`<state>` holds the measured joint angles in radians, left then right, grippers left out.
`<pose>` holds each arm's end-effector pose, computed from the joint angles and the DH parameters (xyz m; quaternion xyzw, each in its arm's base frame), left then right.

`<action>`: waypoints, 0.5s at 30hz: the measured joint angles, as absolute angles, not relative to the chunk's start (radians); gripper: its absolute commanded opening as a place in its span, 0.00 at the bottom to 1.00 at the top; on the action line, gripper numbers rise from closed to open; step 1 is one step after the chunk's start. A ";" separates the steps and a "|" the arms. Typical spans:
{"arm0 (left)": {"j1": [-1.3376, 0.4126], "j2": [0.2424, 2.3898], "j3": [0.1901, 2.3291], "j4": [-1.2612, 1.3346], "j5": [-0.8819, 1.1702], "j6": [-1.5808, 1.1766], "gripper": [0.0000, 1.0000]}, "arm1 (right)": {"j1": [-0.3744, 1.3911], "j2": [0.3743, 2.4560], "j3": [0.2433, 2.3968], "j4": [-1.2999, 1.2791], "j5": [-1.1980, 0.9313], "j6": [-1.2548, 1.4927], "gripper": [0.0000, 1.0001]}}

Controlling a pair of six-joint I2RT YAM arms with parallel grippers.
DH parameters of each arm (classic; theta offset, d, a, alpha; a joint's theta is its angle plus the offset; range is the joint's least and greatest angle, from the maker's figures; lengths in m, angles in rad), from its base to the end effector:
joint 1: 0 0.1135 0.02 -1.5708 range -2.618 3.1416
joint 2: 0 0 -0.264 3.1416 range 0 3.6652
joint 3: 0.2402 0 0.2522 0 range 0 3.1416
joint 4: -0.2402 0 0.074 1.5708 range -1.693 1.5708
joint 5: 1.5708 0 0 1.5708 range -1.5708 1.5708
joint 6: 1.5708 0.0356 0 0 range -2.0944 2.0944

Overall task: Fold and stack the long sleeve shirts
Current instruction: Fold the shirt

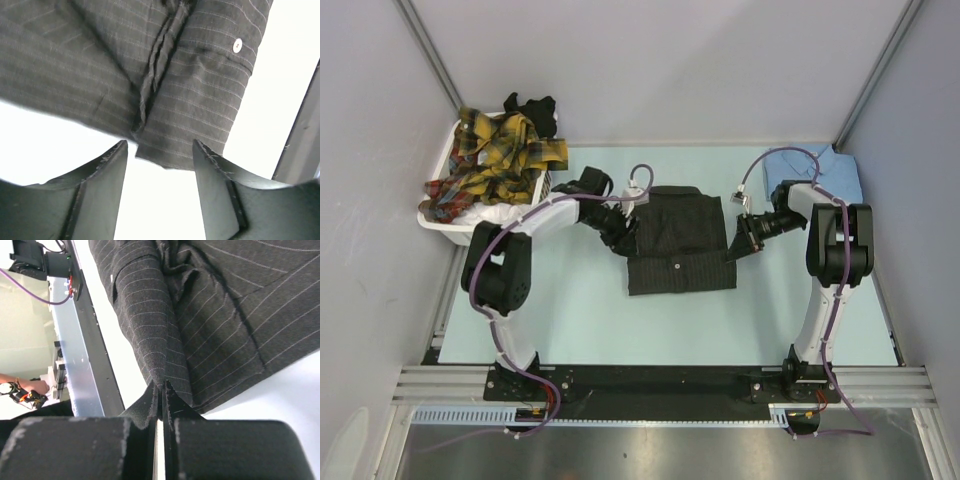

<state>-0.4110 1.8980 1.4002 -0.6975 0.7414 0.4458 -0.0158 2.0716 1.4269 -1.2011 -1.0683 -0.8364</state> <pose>0.3438 -0.1761 0.2060 0.4419 0.8049 -0.3528 0.1801 0.3543 0.0256 0.1581 -0.2761 0.8097 0.5080 0.1010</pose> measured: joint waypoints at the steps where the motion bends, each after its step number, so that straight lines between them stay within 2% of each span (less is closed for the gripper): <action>1: -0.393 1.873 1.360 -0.669 0.747 0.413 0.62 | -0.017 2.072 1.425 -1.192 -1.067 -0.828 0.00; 7: -0.371 1.847 1.233 -0.562 0.790 0.257 0.64 | -0.019 2.072 1.413 -1.150 -1.057 -0.794 0.00; 15: -0.290 1.863 1.198 -0.453 0.857 0.094 0.66 | -0.030 2.072 1.394 -1.116 -1.042 -0.767 0.00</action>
